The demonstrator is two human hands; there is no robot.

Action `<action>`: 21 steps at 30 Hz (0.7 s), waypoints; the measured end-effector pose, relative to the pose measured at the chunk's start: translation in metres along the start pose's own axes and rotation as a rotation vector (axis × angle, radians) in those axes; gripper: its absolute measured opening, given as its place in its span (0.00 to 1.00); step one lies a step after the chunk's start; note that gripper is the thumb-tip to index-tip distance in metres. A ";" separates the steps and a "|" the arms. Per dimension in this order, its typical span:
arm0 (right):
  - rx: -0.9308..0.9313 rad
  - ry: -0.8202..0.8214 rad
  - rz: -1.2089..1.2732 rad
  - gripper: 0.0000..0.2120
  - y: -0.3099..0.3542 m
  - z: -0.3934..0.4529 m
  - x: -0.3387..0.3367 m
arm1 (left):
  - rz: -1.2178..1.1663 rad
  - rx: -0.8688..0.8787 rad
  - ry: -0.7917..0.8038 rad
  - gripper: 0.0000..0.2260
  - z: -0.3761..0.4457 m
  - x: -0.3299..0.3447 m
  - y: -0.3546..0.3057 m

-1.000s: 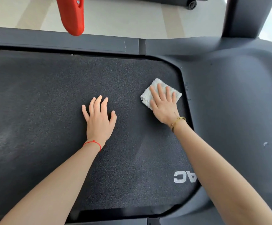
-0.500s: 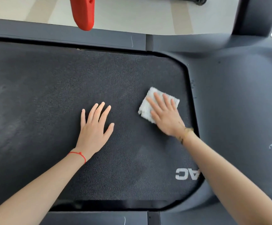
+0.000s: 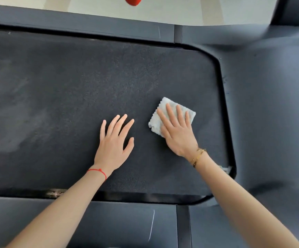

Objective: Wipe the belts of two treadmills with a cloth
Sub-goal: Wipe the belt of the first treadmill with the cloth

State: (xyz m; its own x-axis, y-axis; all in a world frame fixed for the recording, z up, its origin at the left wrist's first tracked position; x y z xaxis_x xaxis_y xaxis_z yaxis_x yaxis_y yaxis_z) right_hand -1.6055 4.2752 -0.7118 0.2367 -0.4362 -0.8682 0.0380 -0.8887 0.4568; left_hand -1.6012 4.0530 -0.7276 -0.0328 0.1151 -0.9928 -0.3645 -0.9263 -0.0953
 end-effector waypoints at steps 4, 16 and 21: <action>-0.162 0.072 -0.033 0.25 0.053 -0.101 0.048 | 0.020 0.005 0.010 0.26 -0.002 -0.002 -0.002; 0.325 -0.094 -0.001 0.25 -0.016 -0.087 0.006 | 0.013 0.047 0.090 0.25 -0.010 -0.005 0.000; 0.114 -0.020 0.004 0.26 0.028 -0.139 0.042 | -0.069 -0.058 0.037 0.24 -0.012 -0.008 -0.012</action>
State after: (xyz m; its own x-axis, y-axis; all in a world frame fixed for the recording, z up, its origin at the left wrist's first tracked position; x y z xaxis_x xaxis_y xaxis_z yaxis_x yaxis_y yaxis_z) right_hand -1.4598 4.2517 -0.7082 0.2168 -0.4411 -0.8708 -0.0734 -0.8969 0.4361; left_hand -1.5855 4.0593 -0.7193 0.0247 0.1668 -0.9857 -0.3100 -0.9361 -0.1661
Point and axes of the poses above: each hand's wrist, its own z-axis towards the middle knuckle, its own x-axis out of the palm, y = z × x, the point moved 5 cm from there along z, towards the middle knuckle, and after that the axes turned 11 degrees about z, right-handed, at the moved point
